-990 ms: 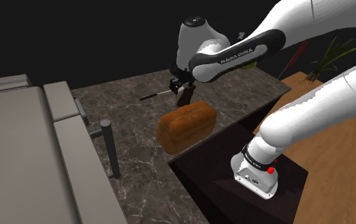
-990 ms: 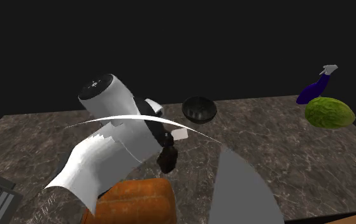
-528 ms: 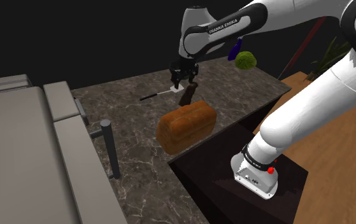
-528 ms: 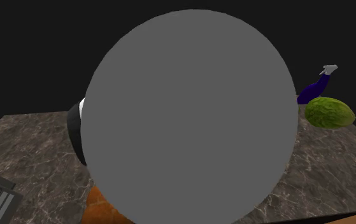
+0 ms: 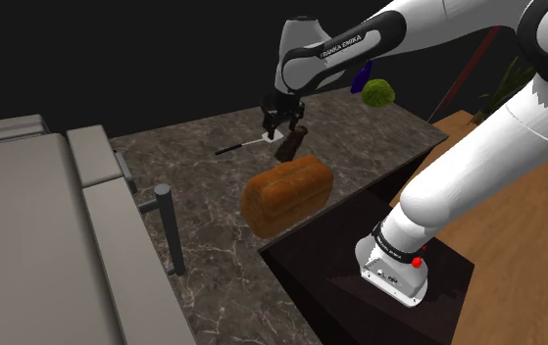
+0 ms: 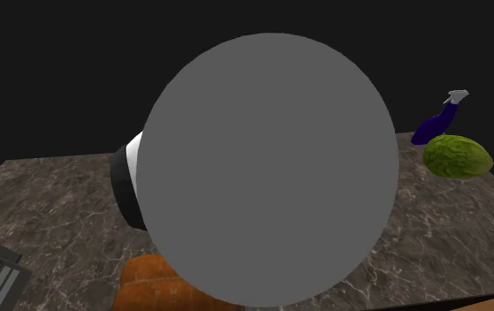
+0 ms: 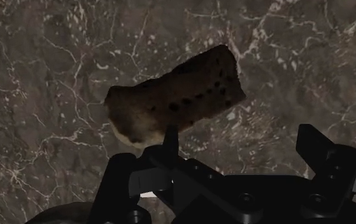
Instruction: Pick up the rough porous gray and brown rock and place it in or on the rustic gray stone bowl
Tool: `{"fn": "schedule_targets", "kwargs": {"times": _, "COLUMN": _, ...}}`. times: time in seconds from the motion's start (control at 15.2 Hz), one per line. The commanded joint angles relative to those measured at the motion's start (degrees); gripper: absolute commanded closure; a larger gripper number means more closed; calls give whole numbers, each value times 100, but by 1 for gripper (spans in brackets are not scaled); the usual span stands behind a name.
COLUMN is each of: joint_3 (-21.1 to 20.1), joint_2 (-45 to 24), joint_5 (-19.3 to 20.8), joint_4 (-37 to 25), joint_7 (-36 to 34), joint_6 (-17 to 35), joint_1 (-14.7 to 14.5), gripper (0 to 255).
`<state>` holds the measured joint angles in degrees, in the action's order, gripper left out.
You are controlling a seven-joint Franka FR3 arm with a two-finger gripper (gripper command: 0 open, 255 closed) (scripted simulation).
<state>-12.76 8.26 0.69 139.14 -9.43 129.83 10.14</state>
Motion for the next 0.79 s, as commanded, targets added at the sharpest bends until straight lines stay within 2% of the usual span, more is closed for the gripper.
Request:
{"fn": "schedule_targets", "kwargs": {"times": 0.0, "joint_3": -25, "joint_2": -57, "joint_5": -17, "joint_4": 69, "joint_7": -34, "joint_6": -71, "joint_1": -21, "gripper": 0}}
{"fn": "schedule_targets", "kwargs": {"times": 0.13, "joint_3": -23, "joint_2": -58, "joint_5": -17, "joint_4": 68, "joint_7": -34, "joint_6": -72, "joint_1": -22, "gripper": 0}}
{"fn": "schedule_targets", "kwargs": {"times": 0.2, "joint_3": -19, "joint_2": -68, "joint_5": -13, "joint_4": 52, "joint_7": -28, "joint_6": -77, "joint_1": -17, "gripper": 255}}
{"fn": "schedule_targets", "kwargs": {"times": 0.73, "joint_3": -26, "joint_2": -64, "joint_5": -16, "joint_4": 50, "joint_7": -39, "joint_6": -82, "joint_1": -23, "gripper": 255}}
